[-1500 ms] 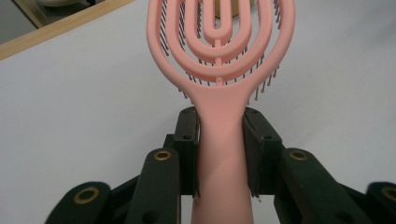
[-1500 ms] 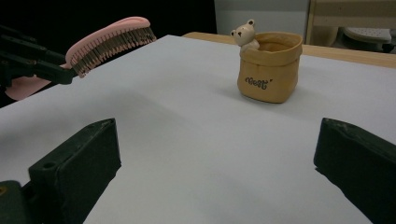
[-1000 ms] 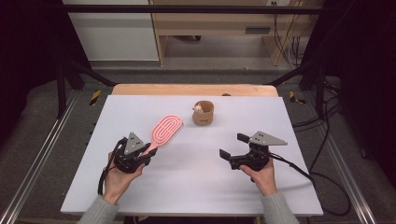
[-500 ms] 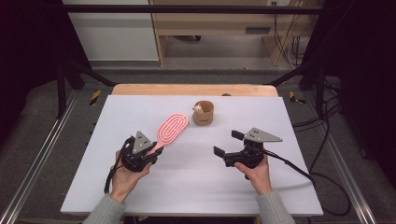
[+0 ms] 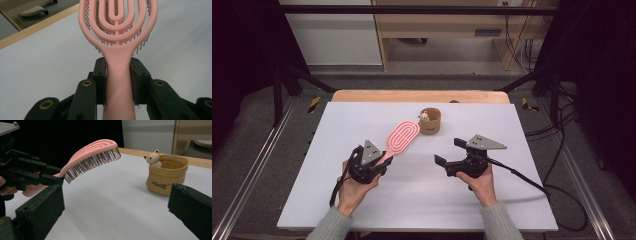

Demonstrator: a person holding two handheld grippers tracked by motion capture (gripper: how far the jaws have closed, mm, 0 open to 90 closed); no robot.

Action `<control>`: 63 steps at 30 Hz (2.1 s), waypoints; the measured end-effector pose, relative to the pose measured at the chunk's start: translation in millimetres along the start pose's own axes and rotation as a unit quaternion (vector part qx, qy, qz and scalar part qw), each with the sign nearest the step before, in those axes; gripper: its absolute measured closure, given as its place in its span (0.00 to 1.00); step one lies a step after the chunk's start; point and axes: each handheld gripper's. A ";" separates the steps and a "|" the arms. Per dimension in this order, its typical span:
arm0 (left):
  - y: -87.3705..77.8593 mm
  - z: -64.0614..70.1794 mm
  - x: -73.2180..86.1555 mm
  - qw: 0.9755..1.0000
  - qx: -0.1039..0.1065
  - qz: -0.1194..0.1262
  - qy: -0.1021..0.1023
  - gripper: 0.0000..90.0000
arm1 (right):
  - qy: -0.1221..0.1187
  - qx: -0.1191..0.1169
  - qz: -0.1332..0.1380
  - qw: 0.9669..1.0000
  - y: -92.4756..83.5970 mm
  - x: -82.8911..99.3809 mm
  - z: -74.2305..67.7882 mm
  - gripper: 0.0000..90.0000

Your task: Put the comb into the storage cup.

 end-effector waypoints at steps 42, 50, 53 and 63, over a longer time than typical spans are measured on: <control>18.8 40.0 -12.7 1.000 0.001 0.031 -0.002 0.77 | 0.032 -0.010 0.003 0.999 13.4 -8.0 -4.9 0.02; 19.0 46.6 -9.2 0.999 0.001 0.040 -0.003 0.77 | 0.044 -0.006 -0.003 0.999 14.7 -6.3 -5.3 0.02; 19.7 49.9 -8.0 0.999 0.005 0.043 -0.003 0.77 | 0.047 -0.007 -0.005 0.999 15.5 -5.7 -5.4 0.02; 19.7 59.7 -4.0 0.999 0.007 0.050 0.002 0.77 | 0.057 -0.005 -0.014 0.998 18.4 -3.4 -5.2 0.03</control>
Point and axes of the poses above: each handheld gripper's, and its own axes: y roughly forward along the jaws, x roughly out of its underside, z roughly to its right, and after that the axes turned 3 degrees about -x, right-handed
